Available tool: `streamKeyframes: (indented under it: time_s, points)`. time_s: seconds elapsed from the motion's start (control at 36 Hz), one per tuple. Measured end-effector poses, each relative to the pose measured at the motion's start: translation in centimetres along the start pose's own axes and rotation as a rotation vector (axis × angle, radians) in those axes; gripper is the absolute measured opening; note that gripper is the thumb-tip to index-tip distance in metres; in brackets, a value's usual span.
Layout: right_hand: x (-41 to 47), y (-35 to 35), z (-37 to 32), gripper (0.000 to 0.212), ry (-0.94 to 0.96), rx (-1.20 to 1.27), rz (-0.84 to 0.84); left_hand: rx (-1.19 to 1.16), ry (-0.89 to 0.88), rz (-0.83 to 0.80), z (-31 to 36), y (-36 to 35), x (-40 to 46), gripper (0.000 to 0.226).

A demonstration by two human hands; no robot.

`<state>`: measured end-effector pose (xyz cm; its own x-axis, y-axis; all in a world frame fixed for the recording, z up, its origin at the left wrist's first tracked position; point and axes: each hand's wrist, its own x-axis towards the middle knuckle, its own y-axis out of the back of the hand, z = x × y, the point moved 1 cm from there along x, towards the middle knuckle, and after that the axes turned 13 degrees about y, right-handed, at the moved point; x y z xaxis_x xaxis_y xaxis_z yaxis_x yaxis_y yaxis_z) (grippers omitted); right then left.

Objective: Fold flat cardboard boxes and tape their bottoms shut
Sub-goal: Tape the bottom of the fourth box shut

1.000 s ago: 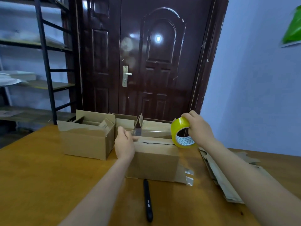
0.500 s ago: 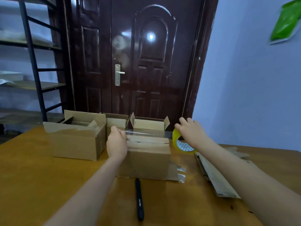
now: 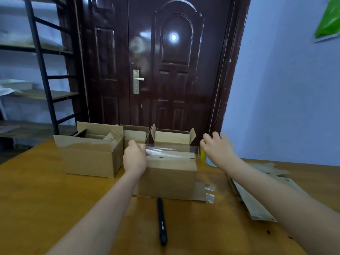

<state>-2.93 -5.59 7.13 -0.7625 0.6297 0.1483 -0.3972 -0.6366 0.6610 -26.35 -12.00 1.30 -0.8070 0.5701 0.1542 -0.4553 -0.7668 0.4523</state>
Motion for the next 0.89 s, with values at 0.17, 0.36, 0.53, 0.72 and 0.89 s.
streamKeyframes:
  time_s: [0.17, 0.36, 0.53, 0.72, 0.89]
  points:
    - [-0.7, -0.8, 1.0, 0.04, 0.068, -0.002, 0.003, -0.068, 0.062, -0.038, 0.6, 0.1, -0.2, 0.025]
    - [-0.3, -1.0, 0.6, 0.036, 0.114, 0.091, 0.001, -0.193, 0.132, -0.091, 0.4, 0.5, -0.1, 0.024]
    - [0.5, -0.9, -0.5, 0.033, 0.13, 0.11, -0.017, -0.261, 0.143, -0.119, 0.8, 1.7, -0.3, 0.022]
    - [0.8, -1.8, -1.5, 0.033, 0.114, 0.158, -0.041, -0.265, 0.128, -0.108, 0.8, 1.8, -0.8, 0.022]
    - [0.8, -2.3, -2.5, 0.042, 0.114, 0.163, -0.095, -0.275, 0.139, -0.125, 0.2, 1.6, -0.4, 0.022]
